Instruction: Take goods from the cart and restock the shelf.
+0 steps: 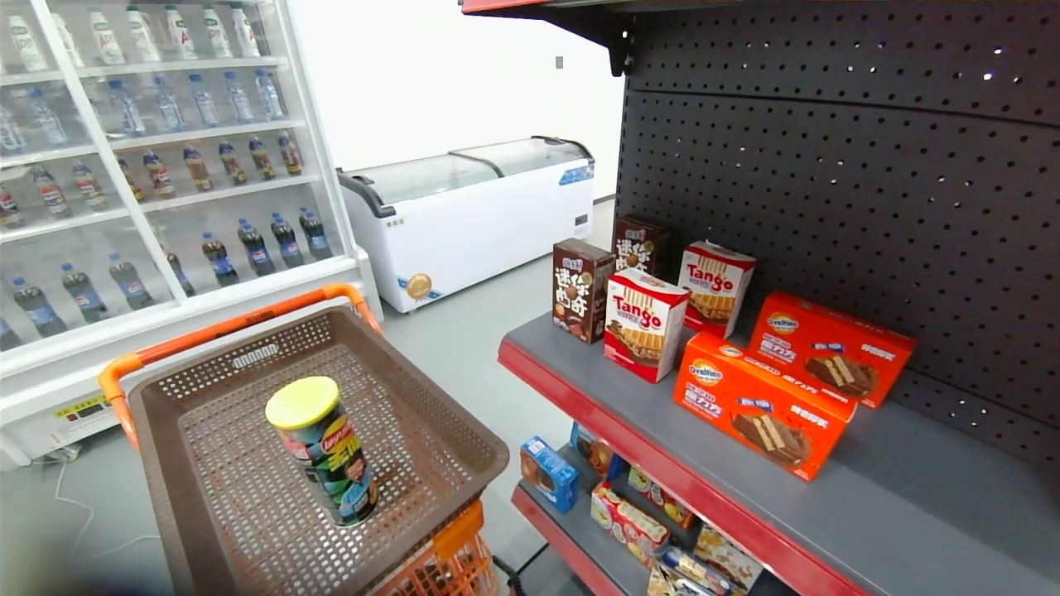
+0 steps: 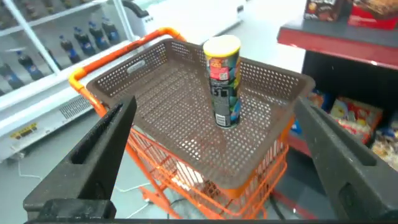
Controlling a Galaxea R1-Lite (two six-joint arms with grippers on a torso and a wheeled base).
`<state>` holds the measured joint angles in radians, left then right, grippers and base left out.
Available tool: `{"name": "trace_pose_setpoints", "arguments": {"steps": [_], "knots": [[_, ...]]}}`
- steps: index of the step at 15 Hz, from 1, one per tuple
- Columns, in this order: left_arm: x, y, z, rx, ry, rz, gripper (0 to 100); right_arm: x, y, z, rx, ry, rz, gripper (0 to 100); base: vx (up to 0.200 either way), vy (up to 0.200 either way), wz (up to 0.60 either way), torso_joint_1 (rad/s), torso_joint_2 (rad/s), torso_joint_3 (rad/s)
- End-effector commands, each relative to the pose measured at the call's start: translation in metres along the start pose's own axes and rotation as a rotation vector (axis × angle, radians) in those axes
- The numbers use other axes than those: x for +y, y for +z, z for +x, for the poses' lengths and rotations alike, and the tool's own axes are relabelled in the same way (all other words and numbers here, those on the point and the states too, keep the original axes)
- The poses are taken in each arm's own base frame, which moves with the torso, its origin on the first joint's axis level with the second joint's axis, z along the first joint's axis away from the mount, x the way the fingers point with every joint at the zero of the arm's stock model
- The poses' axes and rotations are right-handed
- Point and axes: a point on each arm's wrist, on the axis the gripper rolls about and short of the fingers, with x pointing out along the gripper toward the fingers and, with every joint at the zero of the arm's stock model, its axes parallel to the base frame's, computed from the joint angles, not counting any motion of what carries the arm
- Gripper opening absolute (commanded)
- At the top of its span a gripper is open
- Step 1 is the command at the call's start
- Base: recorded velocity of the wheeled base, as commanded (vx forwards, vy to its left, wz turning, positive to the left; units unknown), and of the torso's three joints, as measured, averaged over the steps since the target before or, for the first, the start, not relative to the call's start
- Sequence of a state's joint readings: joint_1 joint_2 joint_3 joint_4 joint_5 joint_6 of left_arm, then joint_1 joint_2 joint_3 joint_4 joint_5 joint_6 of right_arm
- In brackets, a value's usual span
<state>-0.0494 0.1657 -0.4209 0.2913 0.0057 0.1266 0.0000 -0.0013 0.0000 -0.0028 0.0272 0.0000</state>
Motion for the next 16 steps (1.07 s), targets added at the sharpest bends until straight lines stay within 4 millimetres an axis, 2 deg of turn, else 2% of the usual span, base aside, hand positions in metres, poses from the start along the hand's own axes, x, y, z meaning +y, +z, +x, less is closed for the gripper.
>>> {"name": "trace_pose_setpoints", "arguments": {"steps": [1, 3, 6, 8, 9, 10, 13, 16], "knots": [[0.008, 0.054, 0.033, 0.178, 0.004, 0.022, 100, 0.0, 0.0, 0.0, 0.001, 0.0, -0.002, 100, 0.0, 0.0, 0.0, 0.0, 0.0, 0.0], [0.01, 0.073, 0.06, 0.261, 0.013, 0.011, 100, 0.0, 0.0, 0.0, 0.001, 0.0, 0.0, 100, 0.0, 0.0, 0.0, 0.0, 0.0, 0.0], [0.01, 0.08, 0.106, 0.412, -0.052, -0.012, 100, 0.0, 0.0, 0.0, 0.001, 0.0, 0.0, 100, 0.0, 0.0, 0.0, 0.0, 0.0, 0.0], [0.014, 0.075, 0.128, 0.496, -0.128, -0.066, 100, 0.0, 0.0, 0.0, 0.001, 0.0, -0.002, 100, 0.0, 0.0, 0.0, 0.0, 0.0, 0.0], [0.018, 0.065, 0.148, 0.571, -0.155, -0.066, 100, 0.0, 0.0, 0.0, 0.001, 0.0, 0.0, 100, 0.0, 0.0, 0.0, 0.0, 0.0, 0.0], [0.02, 0.062, 0.16, 0.576, -0.168, -0.051, 100, 0.0, 0.0, 0.0, 0.001, 0.0, -0.002, 100, 0.0, 0.0, 0.0, 0.0, 0.0, 0.0], [0.022, 0.057, 0.187, 0.54, -0.207, -0.047, 100, 0.0, 0.0, 0.0, 0.001, 0.0, -0.002, 100, 0.0, 0.0, 0.0, 0.0, 0.0, 0.0], [0.02, 0.039, 0.204, 0.619, -0.232, -0.057, 100, 0.0, 0.0, 0.0, 0.001, 0.0, 0.0, 100, 0.0, 0.0, 0.0, 0.0, 0.0, 0.0]]}}
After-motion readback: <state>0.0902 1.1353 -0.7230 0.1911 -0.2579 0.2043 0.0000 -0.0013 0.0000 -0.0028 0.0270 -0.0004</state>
